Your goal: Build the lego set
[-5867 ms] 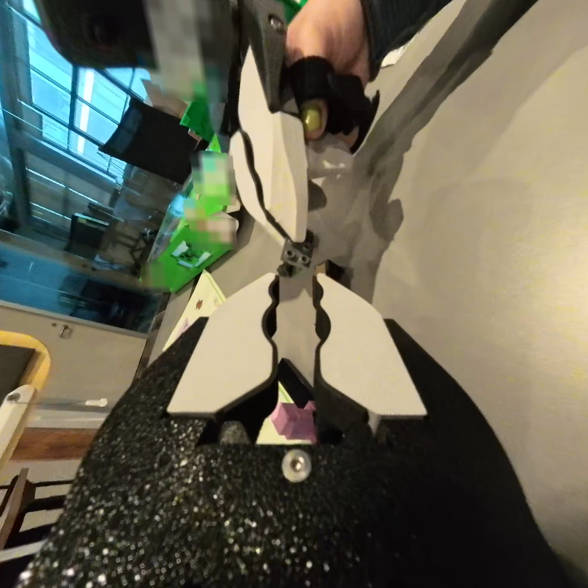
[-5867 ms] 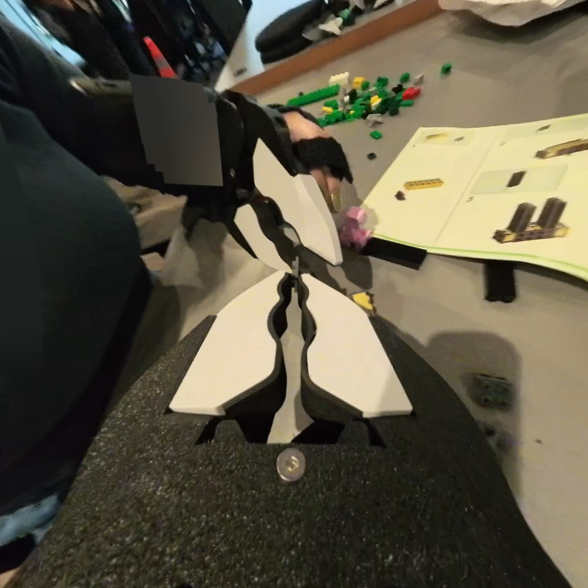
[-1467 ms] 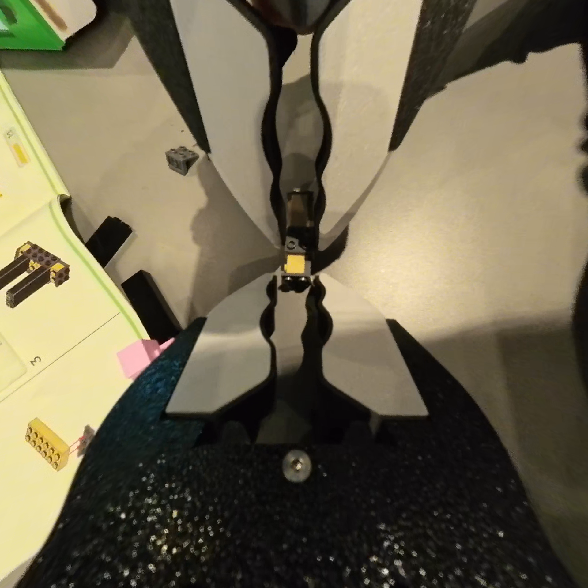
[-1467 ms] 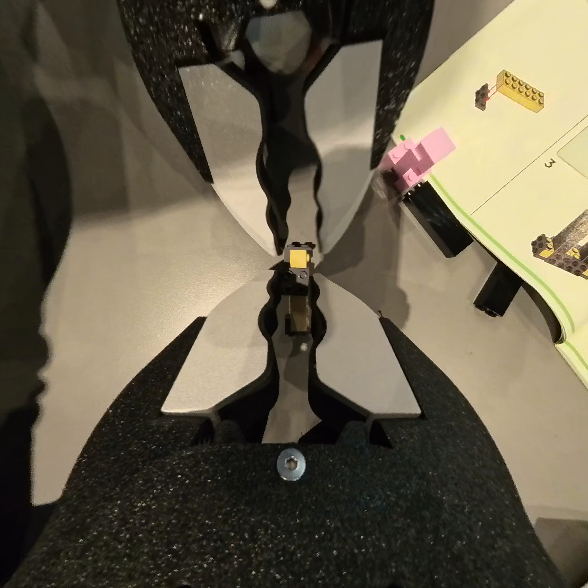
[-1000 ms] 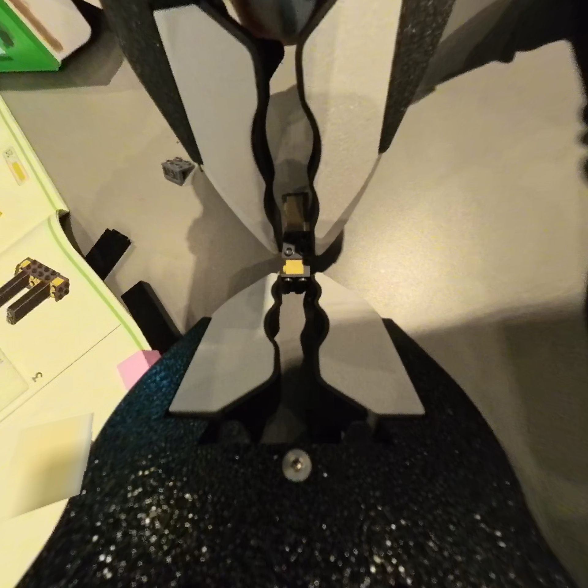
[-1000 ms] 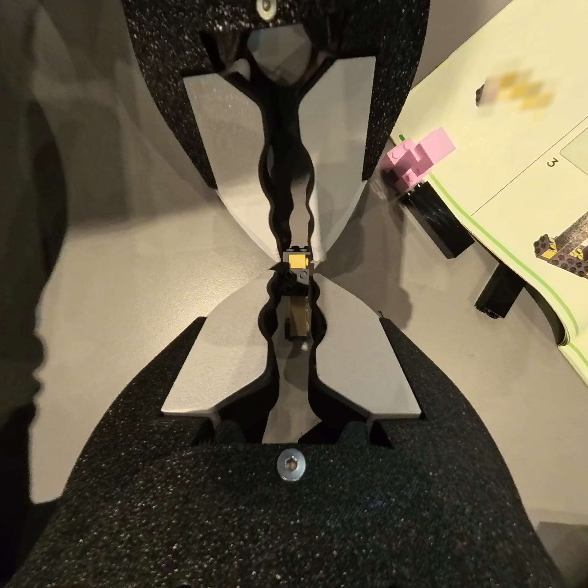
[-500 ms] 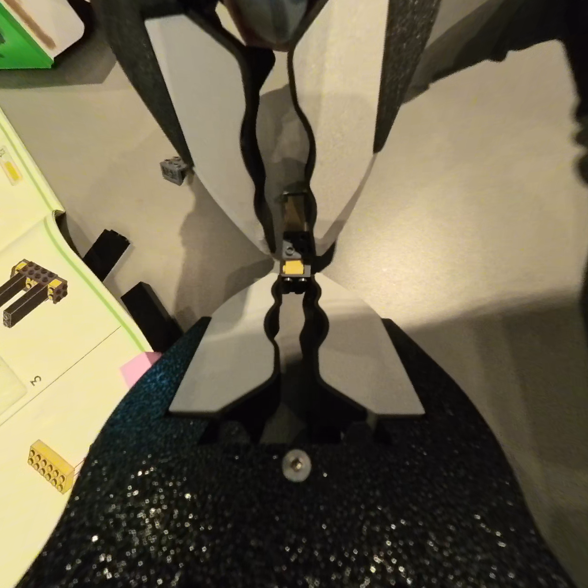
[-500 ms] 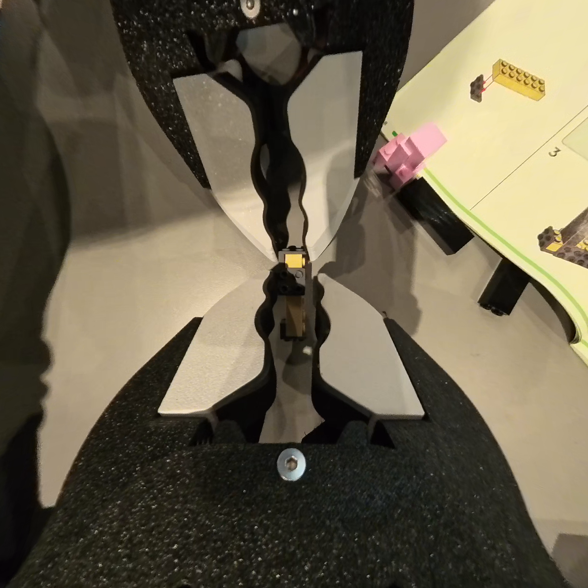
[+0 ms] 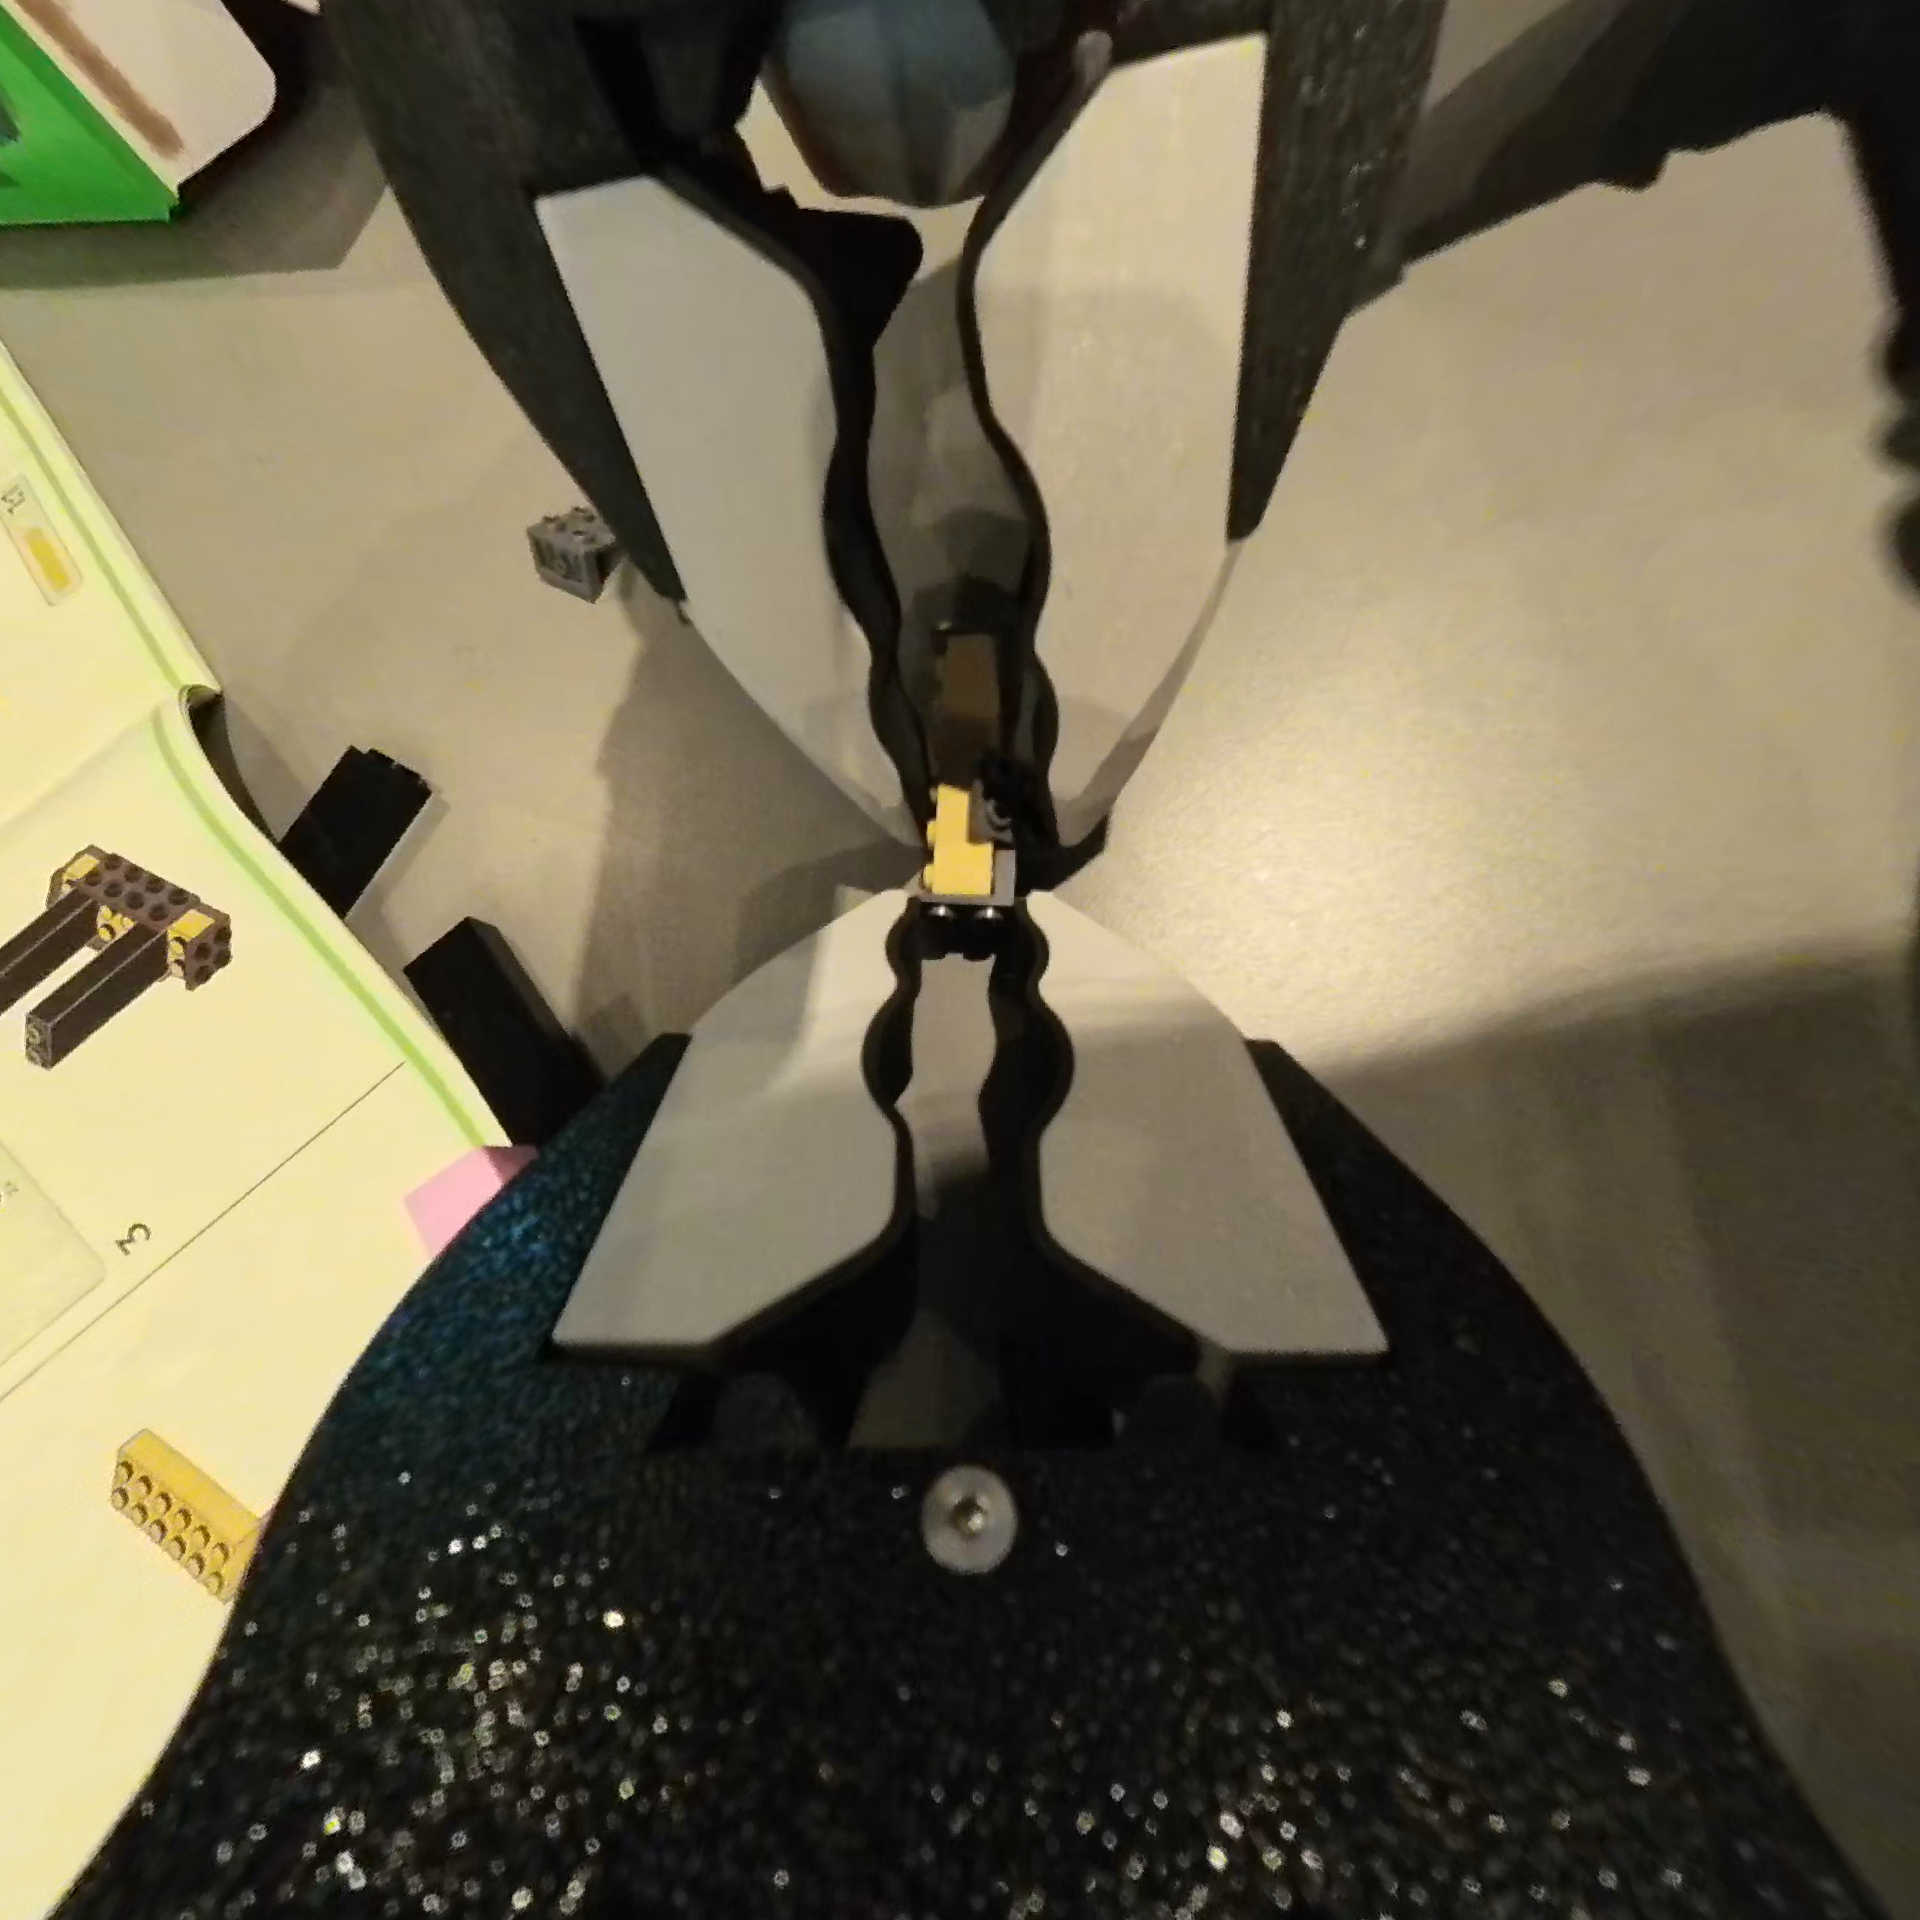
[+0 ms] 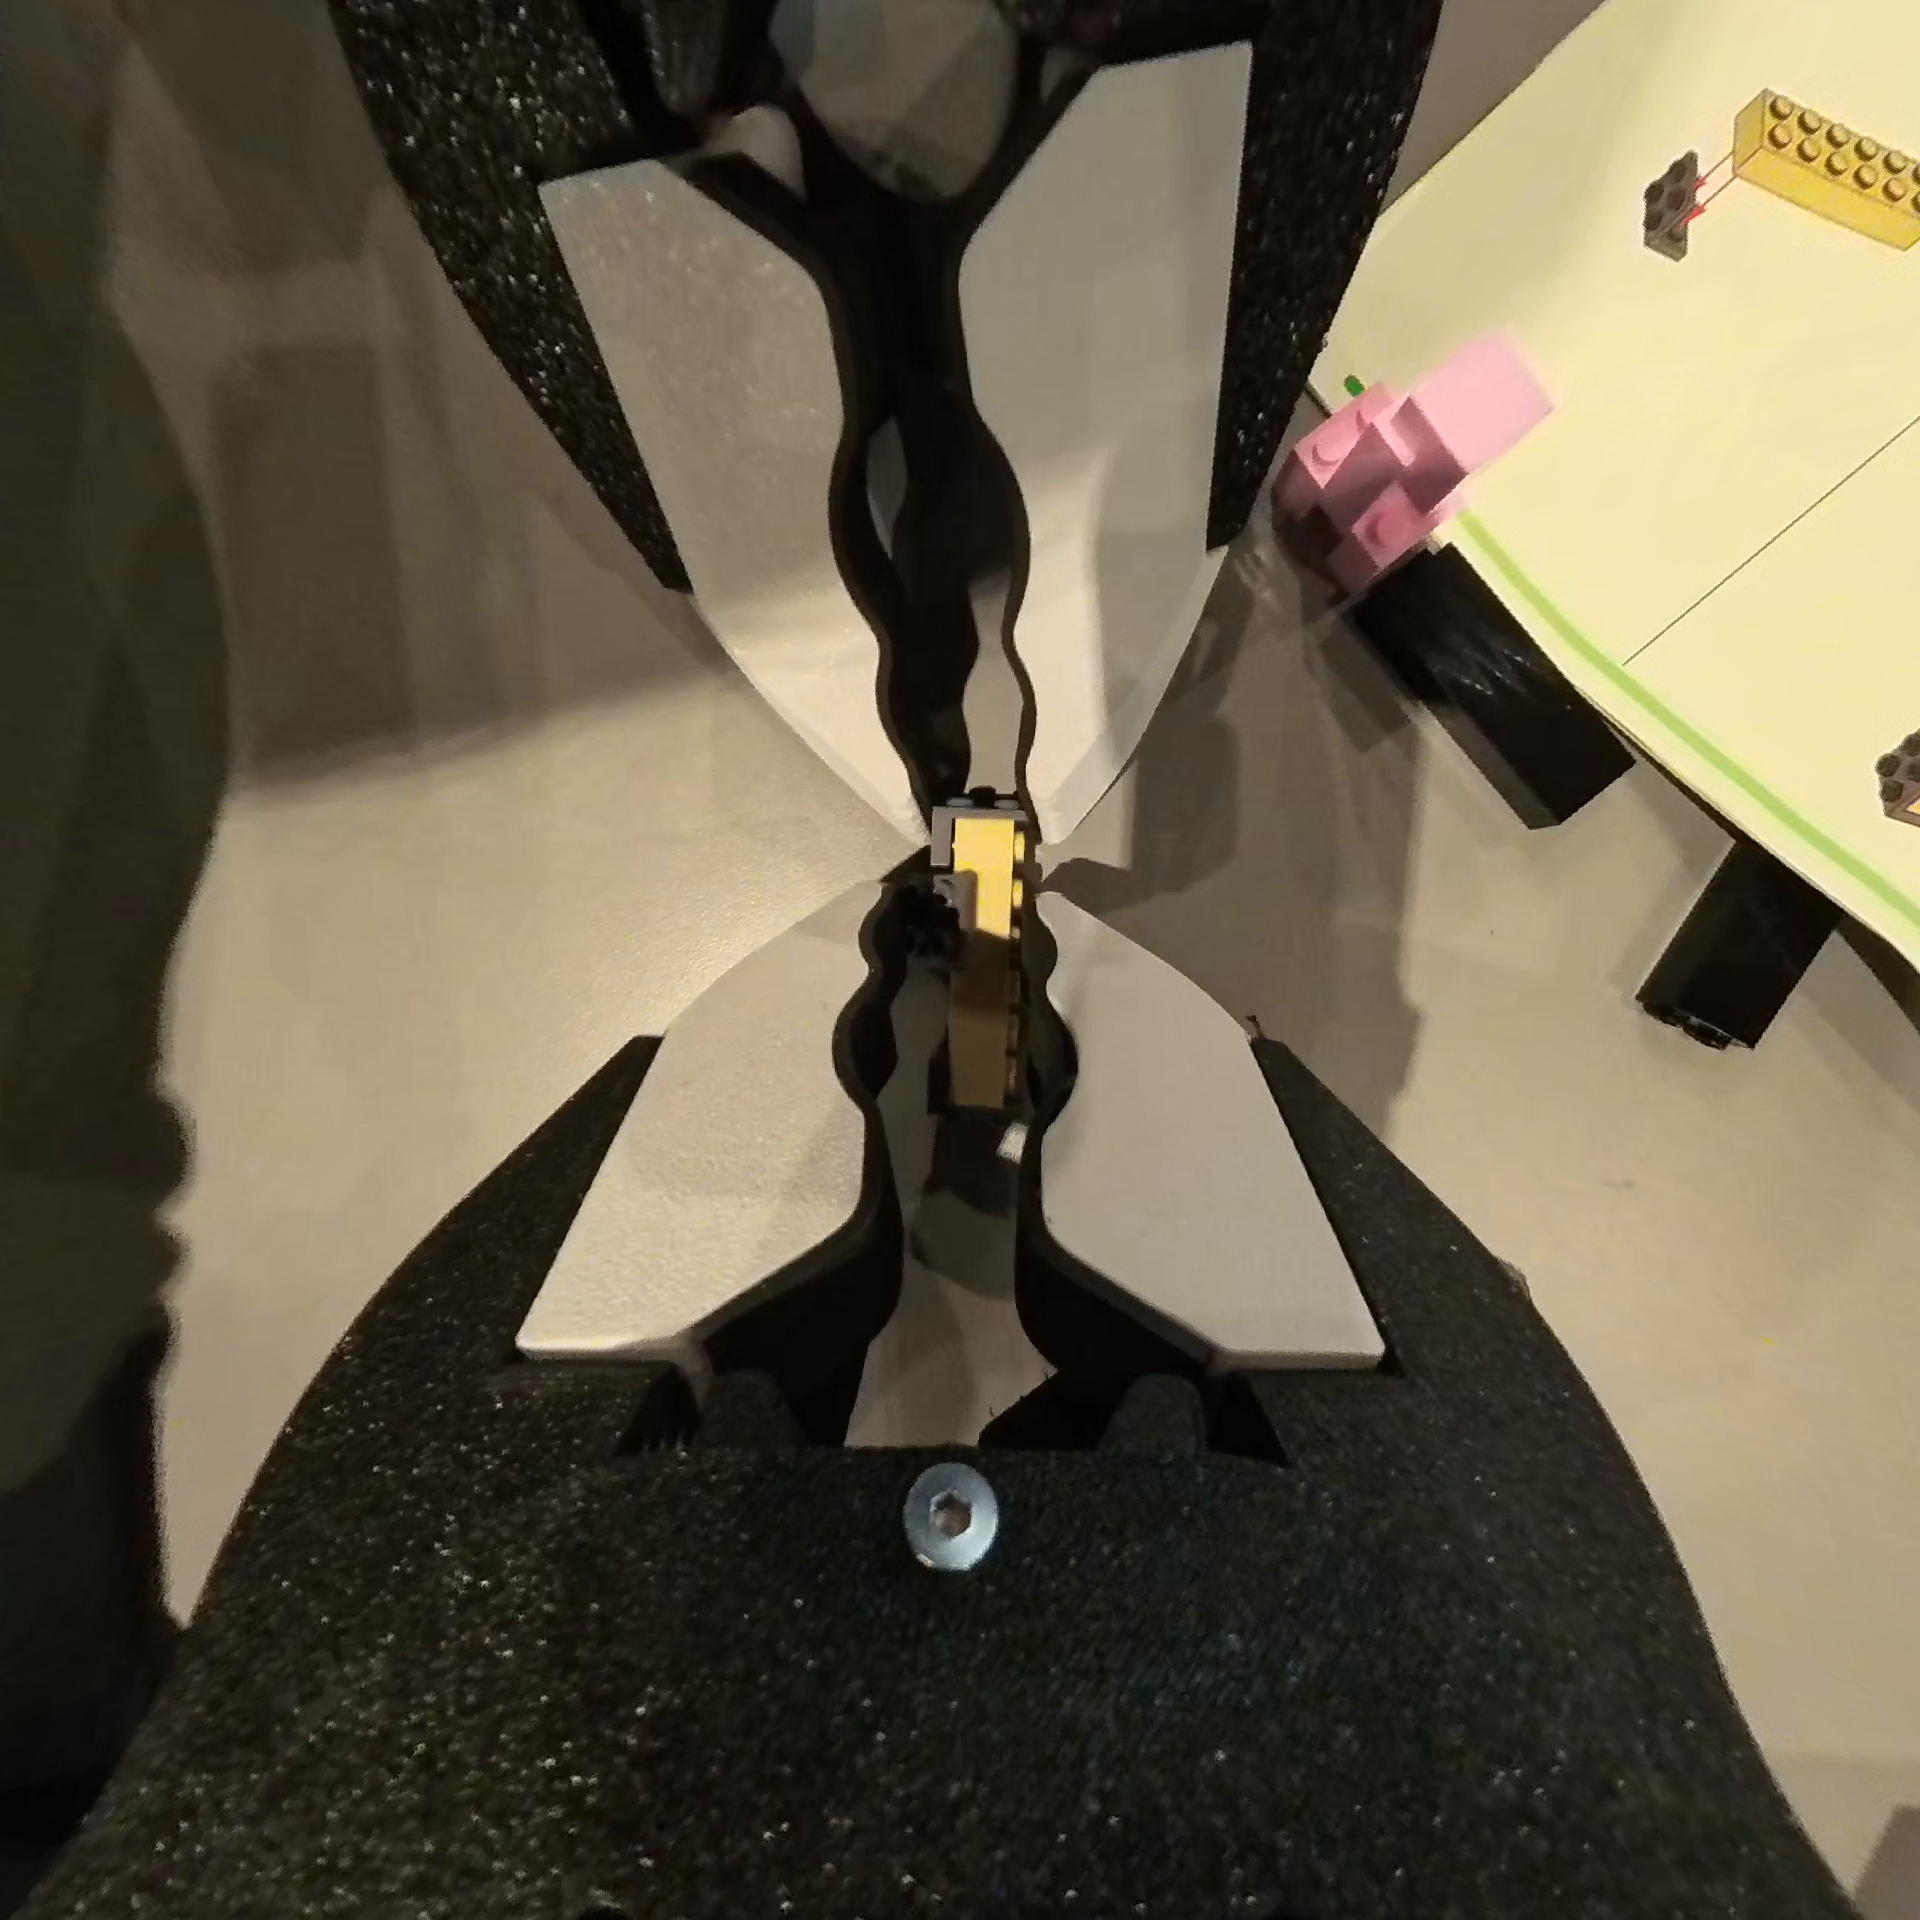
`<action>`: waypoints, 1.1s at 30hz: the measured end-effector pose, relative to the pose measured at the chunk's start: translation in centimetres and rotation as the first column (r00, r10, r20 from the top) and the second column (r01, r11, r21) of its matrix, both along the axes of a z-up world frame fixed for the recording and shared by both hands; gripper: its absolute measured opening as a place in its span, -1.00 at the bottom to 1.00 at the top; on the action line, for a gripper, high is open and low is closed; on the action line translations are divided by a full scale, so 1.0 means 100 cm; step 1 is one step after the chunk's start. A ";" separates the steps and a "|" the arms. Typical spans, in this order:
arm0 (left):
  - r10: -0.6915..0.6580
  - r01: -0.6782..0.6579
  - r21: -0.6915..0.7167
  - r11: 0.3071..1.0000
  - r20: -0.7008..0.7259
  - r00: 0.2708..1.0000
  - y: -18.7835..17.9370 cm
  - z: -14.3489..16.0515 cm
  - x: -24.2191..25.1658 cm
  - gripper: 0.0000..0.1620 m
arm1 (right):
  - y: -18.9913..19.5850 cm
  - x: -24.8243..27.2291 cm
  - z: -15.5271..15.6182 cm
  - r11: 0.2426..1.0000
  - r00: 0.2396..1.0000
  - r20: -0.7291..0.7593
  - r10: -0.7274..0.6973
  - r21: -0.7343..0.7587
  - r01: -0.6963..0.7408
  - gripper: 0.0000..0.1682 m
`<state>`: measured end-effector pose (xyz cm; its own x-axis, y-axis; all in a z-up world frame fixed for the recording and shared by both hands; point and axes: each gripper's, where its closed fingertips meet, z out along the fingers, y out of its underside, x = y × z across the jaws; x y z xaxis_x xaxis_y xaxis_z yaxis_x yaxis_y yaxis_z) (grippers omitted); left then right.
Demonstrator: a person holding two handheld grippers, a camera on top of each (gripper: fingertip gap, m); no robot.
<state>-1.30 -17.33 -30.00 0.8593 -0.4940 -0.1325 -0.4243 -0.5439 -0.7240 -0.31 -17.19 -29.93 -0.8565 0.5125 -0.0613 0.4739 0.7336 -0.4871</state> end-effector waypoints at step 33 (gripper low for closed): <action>0.026 -0.026 0.025 0.999 -0.028 0.999 0.002 0.001 -0.003 -0.75 | 0.002 -0.006 0.008 0.994 0.997 0.002 -0.075 -0.076 0.075 -0.80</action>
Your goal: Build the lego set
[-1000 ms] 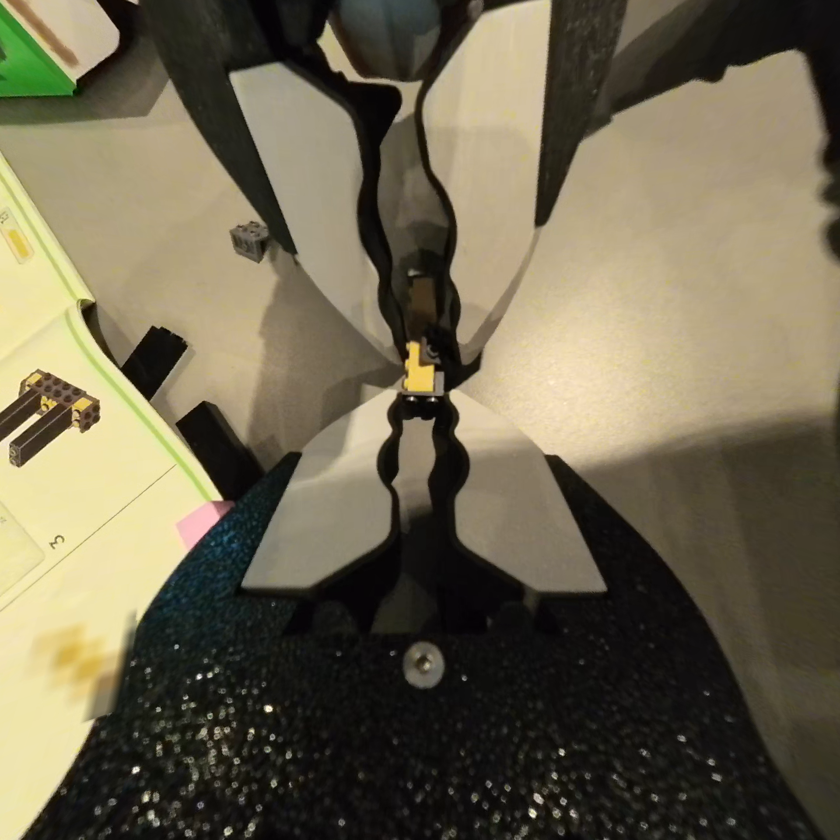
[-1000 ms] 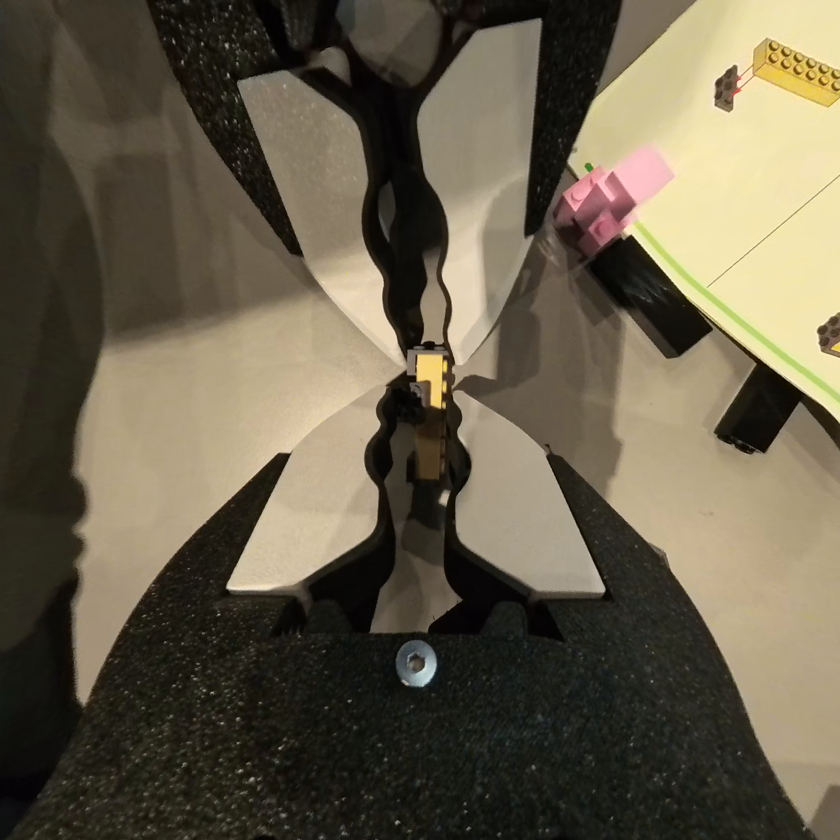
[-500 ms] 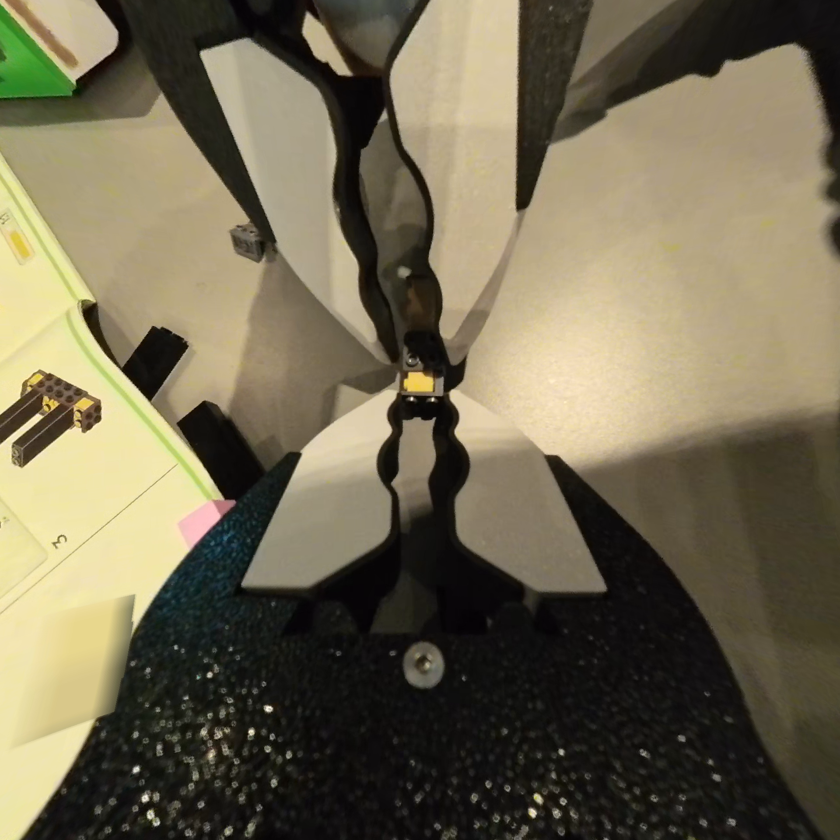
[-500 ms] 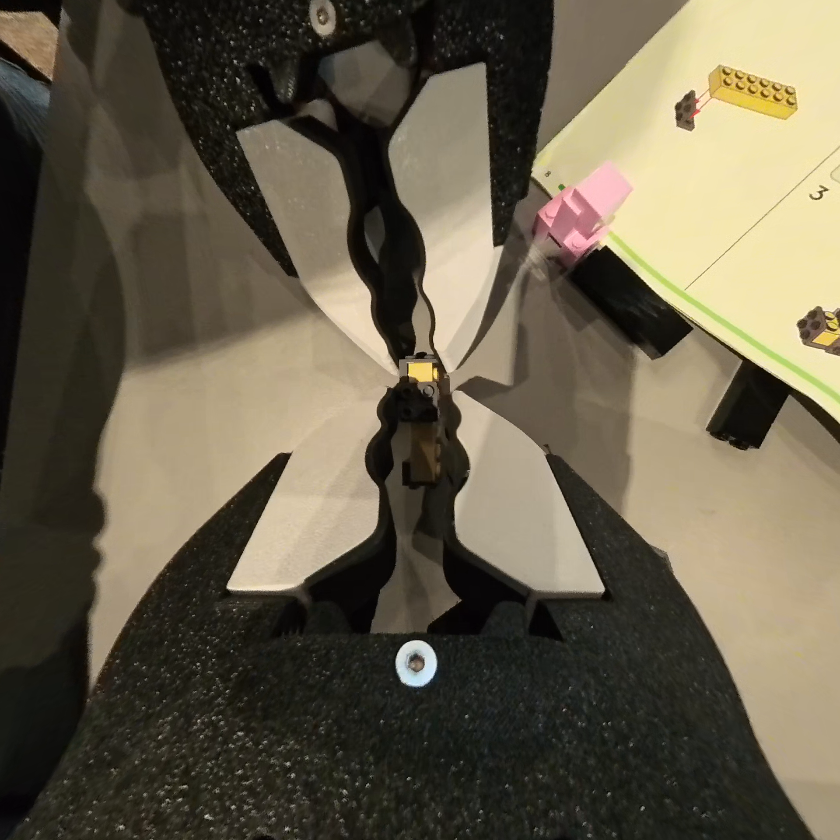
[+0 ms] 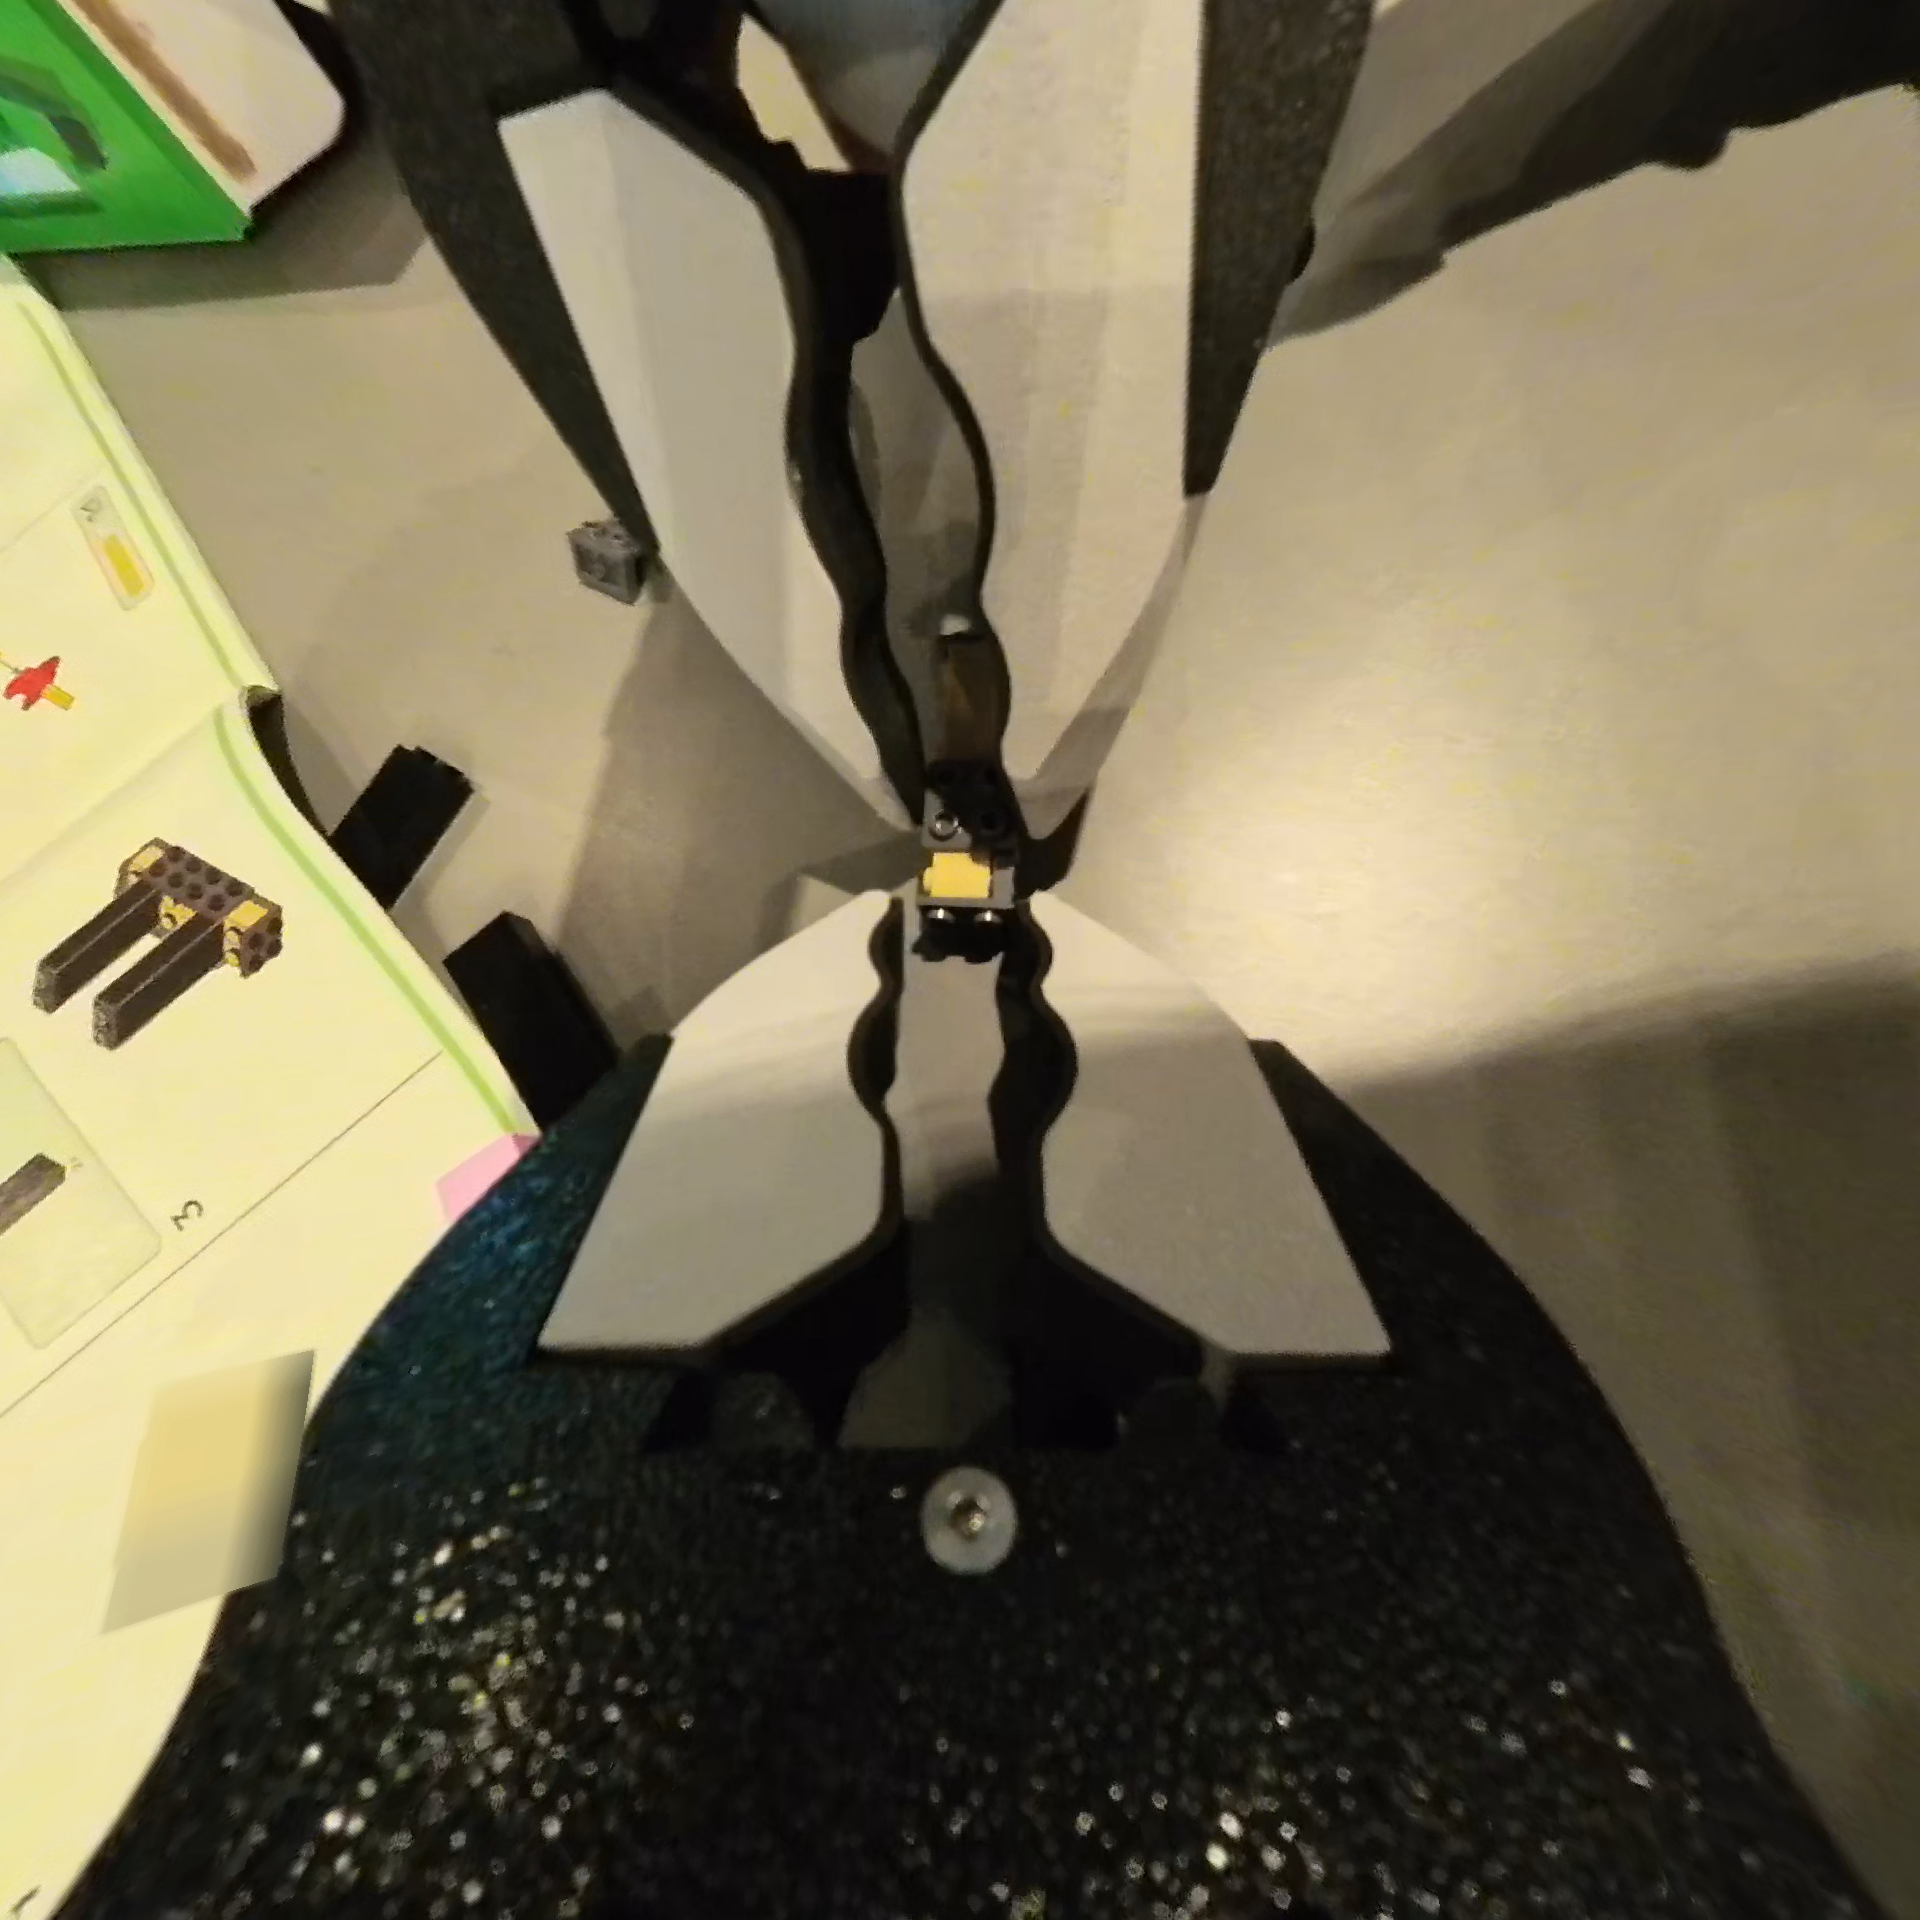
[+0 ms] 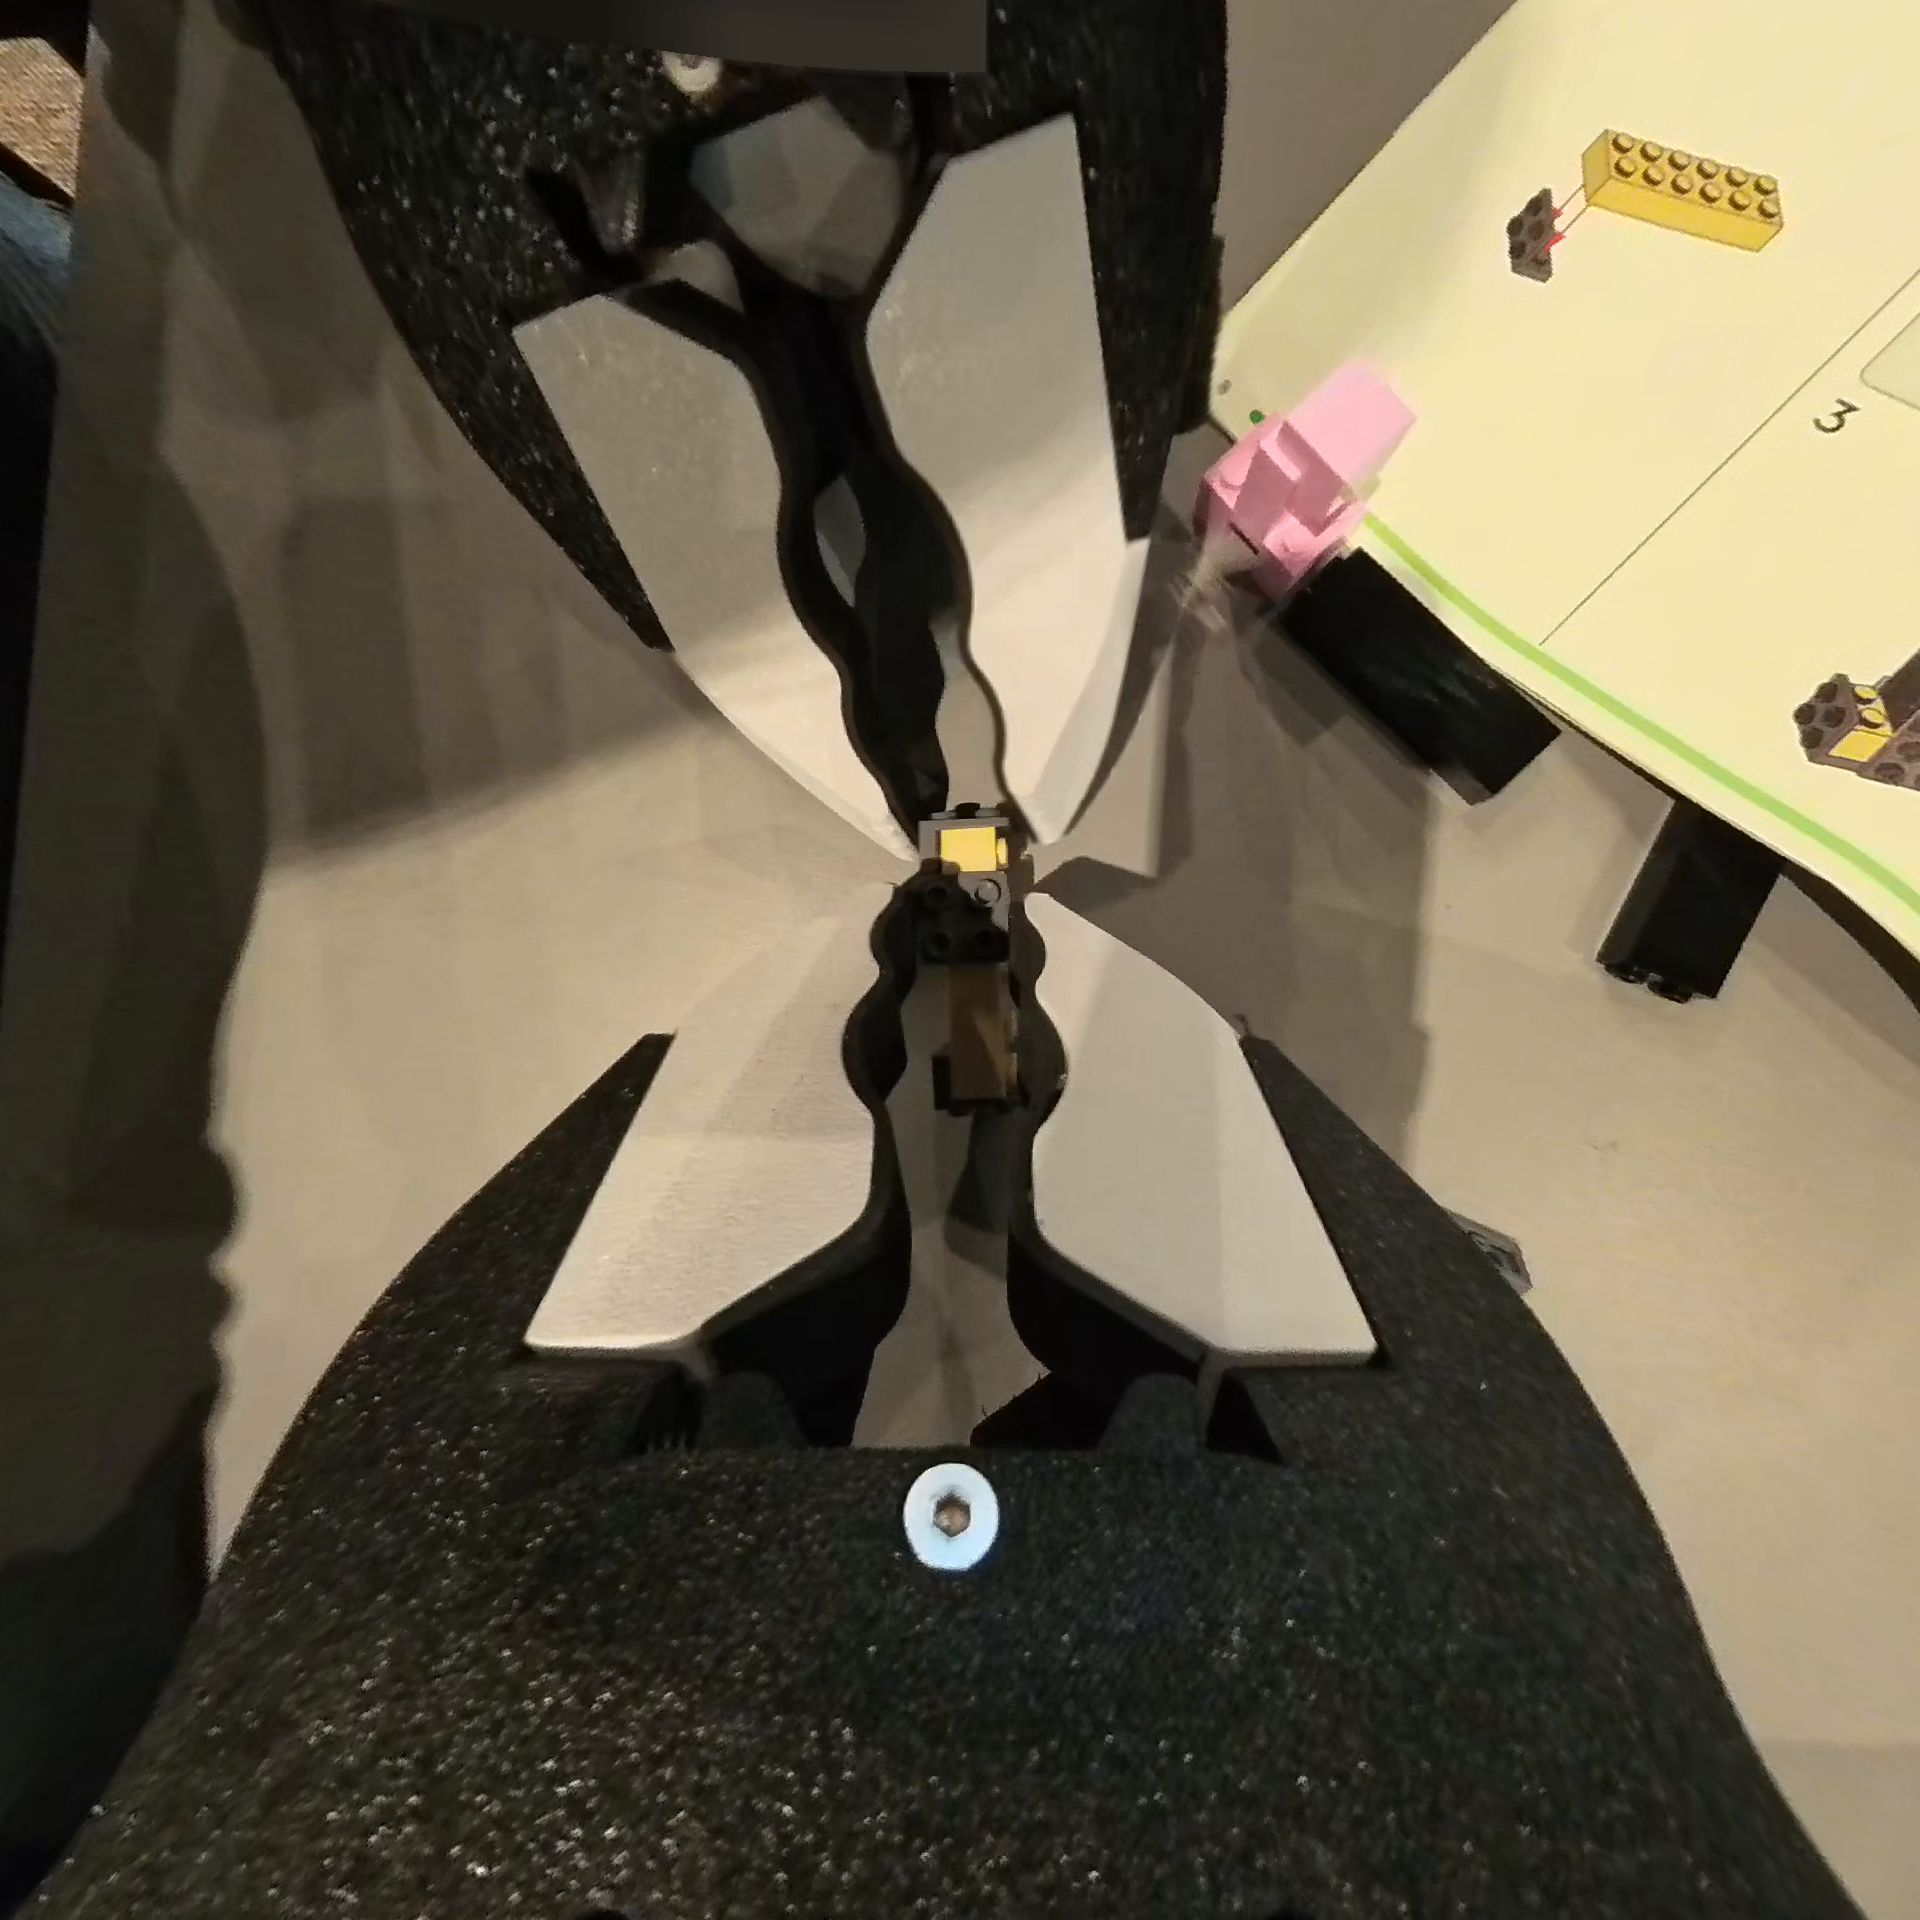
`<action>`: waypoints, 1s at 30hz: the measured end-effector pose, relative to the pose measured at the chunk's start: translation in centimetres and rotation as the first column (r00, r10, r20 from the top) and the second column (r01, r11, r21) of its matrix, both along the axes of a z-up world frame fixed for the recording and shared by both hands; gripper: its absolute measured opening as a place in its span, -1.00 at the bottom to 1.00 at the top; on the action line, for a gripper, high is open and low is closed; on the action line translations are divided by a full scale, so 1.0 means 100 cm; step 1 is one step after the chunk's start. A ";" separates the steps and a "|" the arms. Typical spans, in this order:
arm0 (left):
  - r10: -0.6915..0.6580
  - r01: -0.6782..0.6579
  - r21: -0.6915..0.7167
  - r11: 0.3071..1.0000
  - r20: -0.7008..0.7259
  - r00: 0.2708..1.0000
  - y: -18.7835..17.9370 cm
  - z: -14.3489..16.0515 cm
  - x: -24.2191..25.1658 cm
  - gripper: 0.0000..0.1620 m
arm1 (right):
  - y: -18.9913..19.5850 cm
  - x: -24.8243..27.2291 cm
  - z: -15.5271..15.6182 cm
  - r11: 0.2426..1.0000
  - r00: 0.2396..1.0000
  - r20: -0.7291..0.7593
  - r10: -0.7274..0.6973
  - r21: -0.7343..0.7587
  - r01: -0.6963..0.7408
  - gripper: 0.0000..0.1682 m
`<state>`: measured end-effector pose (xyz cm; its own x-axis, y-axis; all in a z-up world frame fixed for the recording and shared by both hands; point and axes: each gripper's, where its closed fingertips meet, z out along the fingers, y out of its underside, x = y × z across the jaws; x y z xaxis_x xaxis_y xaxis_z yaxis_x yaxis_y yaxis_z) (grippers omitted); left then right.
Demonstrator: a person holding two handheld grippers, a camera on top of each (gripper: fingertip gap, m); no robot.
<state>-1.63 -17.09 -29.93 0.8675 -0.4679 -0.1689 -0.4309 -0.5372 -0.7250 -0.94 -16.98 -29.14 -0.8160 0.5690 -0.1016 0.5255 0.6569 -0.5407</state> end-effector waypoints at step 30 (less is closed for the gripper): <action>-0.023 0.028 0.072 0.997 -0.057 0.998 0.010 0.004 -0.004 -0.40 | 0.003 0.002 -0.001 1.000 1.000 0.024 0.005 -0.024 -0.004 -0.81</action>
<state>-2.05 -16.14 -29.48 0.8437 -0.4744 -0.2513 -0.4848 -0.4721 -0.7363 -0.78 -16.73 -29.20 -0.8155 0.5628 -0.1348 0.5358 0.6463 -0.5434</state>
